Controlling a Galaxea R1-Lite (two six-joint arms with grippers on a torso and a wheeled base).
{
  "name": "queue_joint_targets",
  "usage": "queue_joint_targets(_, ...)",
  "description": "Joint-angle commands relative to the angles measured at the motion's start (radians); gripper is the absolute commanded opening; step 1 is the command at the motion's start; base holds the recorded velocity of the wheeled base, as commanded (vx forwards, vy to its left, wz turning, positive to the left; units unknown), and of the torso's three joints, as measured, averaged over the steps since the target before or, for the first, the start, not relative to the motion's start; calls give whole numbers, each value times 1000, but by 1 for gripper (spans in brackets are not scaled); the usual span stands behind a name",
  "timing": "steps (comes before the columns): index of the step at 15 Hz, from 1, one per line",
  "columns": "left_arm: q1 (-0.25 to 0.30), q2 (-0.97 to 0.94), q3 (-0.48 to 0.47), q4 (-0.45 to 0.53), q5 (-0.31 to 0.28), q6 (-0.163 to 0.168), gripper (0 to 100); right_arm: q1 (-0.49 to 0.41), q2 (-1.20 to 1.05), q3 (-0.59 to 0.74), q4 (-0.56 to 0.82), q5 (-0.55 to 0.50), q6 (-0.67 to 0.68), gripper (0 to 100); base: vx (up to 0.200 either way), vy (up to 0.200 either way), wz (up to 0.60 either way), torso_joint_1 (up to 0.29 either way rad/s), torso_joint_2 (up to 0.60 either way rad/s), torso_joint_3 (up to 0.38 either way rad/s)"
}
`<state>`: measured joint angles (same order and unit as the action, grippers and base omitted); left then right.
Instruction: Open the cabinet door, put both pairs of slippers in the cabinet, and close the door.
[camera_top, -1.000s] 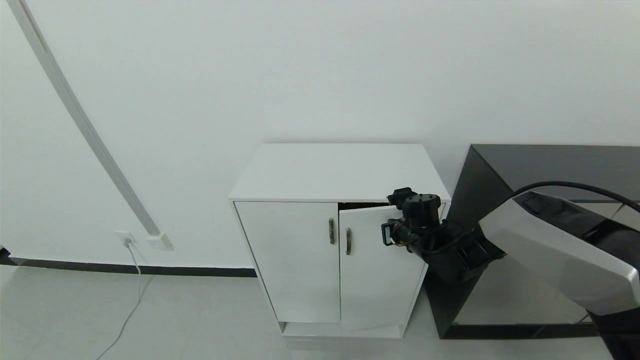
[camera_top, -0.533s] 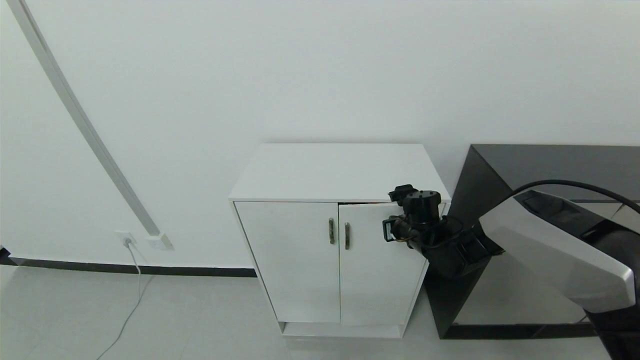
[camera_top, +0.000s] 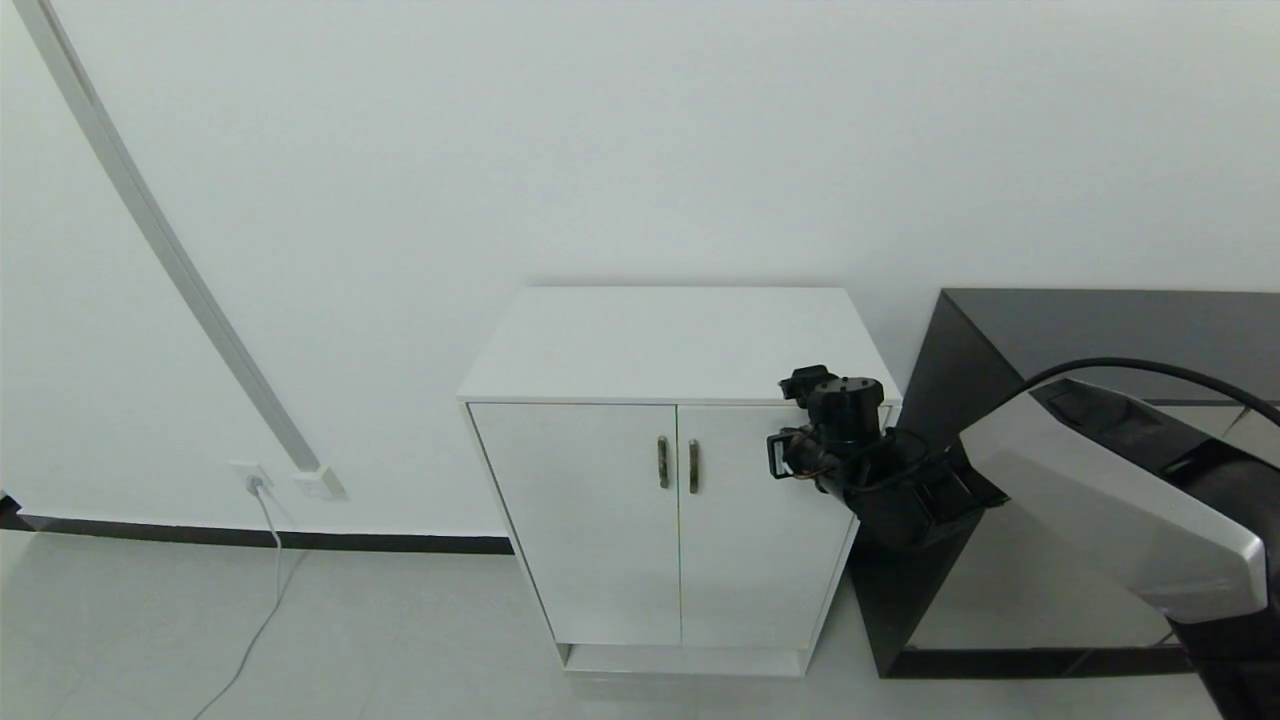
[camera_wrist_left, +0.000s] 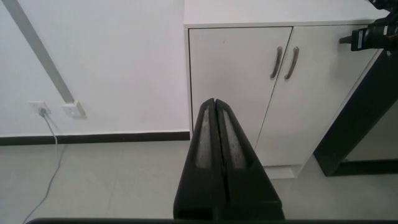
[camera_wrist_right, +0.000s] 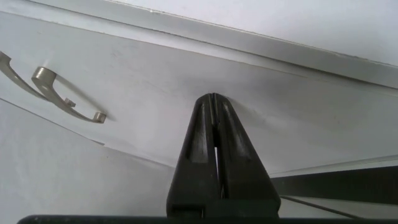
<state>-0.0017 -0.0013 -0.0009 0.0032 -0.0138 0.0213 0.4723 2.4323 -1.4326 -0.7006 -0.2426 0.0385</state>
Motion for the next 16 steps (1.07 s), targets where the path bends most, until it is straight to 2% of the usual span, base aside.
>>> queue_joint_targets(1,0,1,-1,0,0,0,0,-1,4,-3,0,0,0,0,0,0,0,0,0,0)
queue_joint_targets(13,-1,1,1,0,0,0,0,0,19,-23,-7,-4,0,0,0,0,0,0,0,0)
queue_joint_targets(16,0,1,-1,0,0,-1,0,6,-33,44,-37,-6,1,0,0,0,0,0,0,0)
